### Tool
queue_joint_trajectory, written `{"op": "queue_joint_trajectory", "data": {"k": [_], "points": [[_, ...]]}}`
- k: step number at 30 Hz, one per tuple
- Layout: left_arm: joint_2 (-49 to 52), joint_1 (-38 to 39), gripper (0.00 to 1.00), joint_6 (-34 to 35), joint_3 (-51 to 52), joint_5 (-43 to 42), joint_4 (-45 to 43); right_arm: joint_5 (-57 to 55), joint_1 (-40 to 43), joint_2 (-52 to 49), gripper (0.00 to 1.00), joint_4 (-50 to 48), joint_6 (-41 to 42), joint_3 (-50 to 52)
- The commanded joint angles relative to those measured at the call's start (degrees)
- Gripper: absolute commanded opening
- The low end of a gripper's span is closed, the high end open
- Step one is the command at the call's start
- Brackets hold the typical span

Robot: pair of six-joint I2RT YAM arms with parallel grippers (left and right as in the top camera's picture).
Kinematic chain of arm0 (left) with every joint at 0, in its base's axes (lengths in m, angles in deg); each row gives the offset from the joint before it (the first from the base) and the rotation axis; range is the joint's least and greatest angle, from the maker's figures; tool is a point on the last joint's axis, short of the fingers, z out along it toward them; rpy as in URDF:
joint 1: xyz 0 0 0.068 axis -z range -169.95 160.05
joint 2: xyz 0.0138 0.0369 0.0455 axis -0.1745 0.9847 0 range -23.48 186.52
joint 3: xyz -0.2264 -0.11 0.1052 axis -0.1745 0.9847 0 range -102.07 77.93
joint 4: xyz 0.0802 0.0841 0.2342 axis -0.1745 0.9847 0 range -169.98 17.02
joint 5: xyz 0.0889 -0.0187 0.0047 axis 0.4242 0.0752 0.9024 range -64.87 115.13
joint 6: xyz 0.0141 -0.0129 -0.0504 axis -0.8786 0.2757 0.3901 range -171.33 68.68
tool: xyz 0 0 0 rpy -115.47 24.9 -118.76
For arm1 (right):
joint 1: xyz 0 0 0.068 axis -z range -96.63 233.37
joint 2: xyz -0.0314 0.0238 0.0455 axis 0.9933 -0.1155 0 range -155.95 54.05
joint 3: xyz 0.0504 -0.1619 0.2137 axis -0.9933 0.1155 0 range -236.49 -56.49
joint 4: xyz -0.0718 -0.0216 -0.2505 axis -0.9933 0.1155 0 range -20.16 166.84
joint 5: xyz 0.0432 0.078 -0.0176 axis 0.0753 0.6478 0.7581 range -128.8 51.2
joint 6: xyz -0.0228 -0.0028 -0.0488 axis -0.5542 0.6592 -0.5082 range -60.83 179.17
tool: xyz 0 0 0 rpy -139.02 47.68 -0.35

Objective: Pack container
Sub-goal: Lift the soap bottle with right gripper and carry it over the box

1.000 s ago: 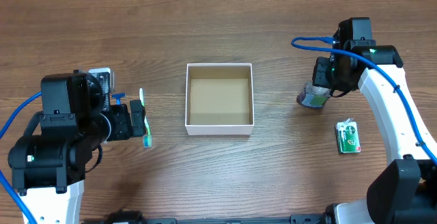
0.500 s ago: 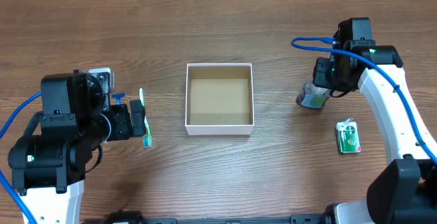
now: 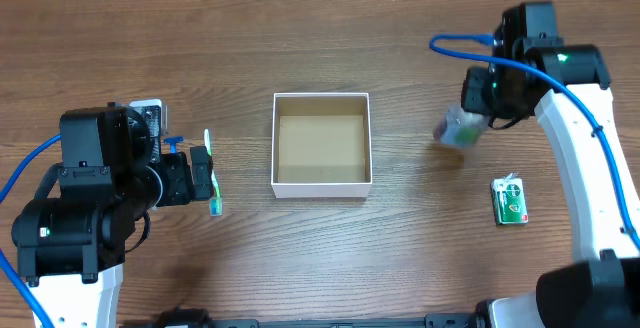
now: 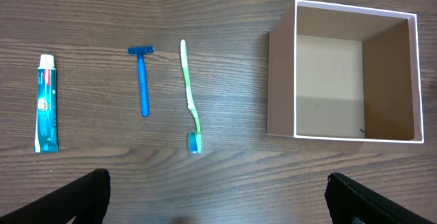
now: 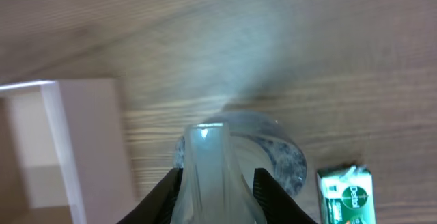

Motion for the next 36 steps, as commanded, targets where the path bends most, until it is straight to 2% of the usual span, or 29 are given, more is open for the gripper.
{"op": "queue_joint_trajectory", "data": {"k": [1,5,8,13,16,24,36], "points": [[0.15,0.35,1.00,-1.55,-1.38,-0.83,-0.28,2.01,-7.63,6.01,0.04,0.55,0.13,-9.57],[0.15,0.35,1.00,-1.53,-1.38,-0.85,-0.26,0.72,-19.98,7.10,0.04,-3.04,0.85,-12.07],[0.15,0.35,1.00,-1.53,-1.38,-0.85,-0.26,-3.61,-27.54,5.66,0.04,-5.33,4.57,-12.04],[0.15,0.35,1.00,-1.53,-1.38,-0.85,-0.26,-7.30,-35.91,0.17,0.04,-8.57,6.34,-11.96],[0.15,0.35,1.00,-1.53,-1.38,-0.85,-0.26,-9.27,-37.20,-3.50,0.04,-9.14,9.25,-11.96],[0.15,0.35,1.00,-1.53,-1.38,-0.87,-0.24,-9.27,-37.22,-12.81,0.04,-14.12,9.46,-11.96],[0.15,0.35,1.00,-1.51,-1.38,-1.07,-0.24,-12.24,-37.22,-14.58,0.04,-22.29,9.51,-11.26]]}}
